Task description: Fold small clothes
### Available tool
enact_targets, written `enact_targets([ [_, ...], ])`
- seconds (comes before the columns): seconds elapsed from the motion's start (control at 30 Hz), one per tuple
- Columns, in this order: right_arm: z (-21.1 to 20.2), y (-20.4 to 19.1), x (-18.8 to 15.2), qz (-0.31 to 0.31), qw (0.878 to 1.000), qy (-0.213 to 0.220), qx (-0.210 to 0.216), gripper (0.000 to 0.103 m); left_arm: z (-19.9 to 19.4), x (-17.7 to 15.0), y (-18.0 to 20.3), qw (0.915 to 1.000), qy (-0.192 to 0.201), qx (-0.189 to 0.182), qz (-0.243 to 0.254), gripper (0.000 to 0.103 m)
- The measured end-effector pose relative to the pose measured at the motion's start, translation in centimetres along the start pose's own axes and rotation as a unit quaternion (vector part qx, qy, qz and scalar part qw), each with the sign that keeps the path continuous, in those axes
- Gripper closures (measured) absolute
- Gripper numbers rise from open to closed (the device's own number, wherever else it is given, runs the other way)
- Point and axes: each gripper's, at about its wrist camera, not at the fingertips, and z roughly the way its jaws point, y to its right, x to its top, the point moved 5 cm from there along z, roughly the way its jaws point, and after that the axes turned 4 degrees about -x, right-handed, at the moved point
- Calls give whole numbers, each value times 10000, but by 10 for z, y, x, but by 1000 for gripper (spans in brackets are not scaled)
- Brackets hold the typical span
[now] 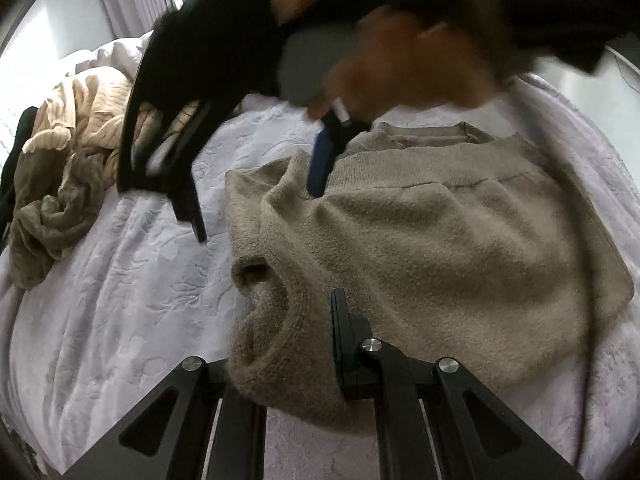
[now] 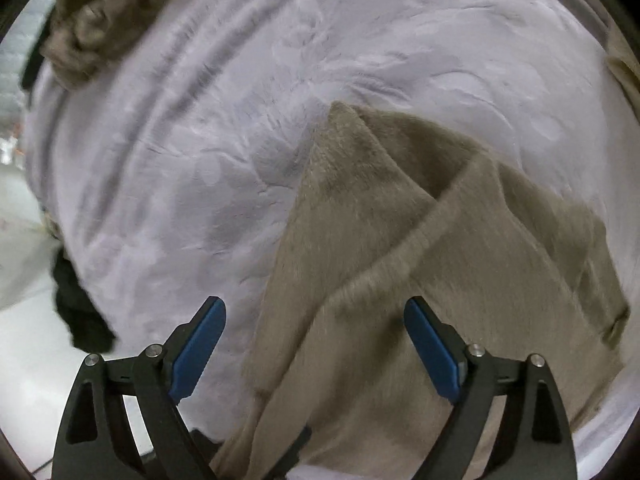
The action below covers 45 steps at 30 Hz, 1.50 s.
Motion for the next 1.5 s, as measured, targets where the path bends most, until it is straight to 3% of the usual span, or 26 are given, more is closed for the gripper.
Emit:
enact_targets([
  [0.1, 17, 1, 8, 44, 9993, -205, -313, 10, 0, -1, 1, 10000, 1, -28, 57, 92],
  [0.13, 20, 1, 9, 52, 9992, -188, -351, 17, 0, 0, 1, 10000, -1, -34, 70, 92],
  [0.17, 20, 4, 8, 50, 9992, -117, -391, 31, 0, 0, 1, 10000, -8, -35, 78, 92],
  [0.2, 18, 8, 6, 26, 9985, -43, -547, 74, 0, 1, 1, 10000, -26, -41, 73, 92],
  [0.23, 16, 8, 9, 58, 9988, 6, -493, 87, -1, 1, 1, 10000, -51, -39, 58, 92],
  [0.33, -9, 27, -5, 438, 9975, 462, 292, 88, -12, 9, 5, 9999, 39, -117, 73, 92],
  [0.43, -43, 54, -29, 739, 9871, 996, 1011, 88, -30, 27, 24, 9990, 261, -231, 289, 92],
  [0.53, -81, 92, -63, 1105, 9675, 1620, 1599, 88, -48, 48, 51, 9965, 523, -408, 516, 92],
  [0.77, -138, 185, -161, 1789, 9163, 2838, 2188, 88, -78, 89, 146, 9820, 974, -972, 1295, 92],
  [0.87, -140, 230, -212, 2145, 8938, 3223, 2264, 88, -80, 93, 195, 9728, 1006, -1251, 1667, 92],
  [0.97, -124, 275, -256, 2625, 8731, 3381, 2334, 88, -72, 86, 239, 9652, 877, -1487, 1963, 92],
  [1.07, -86, 313, -289, 3054, 8642, 3296, 2263, 88, -53, 70, 278, 9563, 651, -1695, 2291, 92],
  [1.2, -8, 342, -305, 3629, 8576, 2882, 2231, 88, -12, 35, 318, 9475, 46, -1752, 2673, 92],
  [1.33, 15, 353, -312, 3894, 8339, 2950, 2567, 88, 2, 20, 332, 9449, -229, -1669, 2807, 92],
  [1.5, 2, 350, -311, 3702, 8438, 2943, 2535, 87, -9, 25, 333, 9499, -288, -1622, 2657, 89],
])
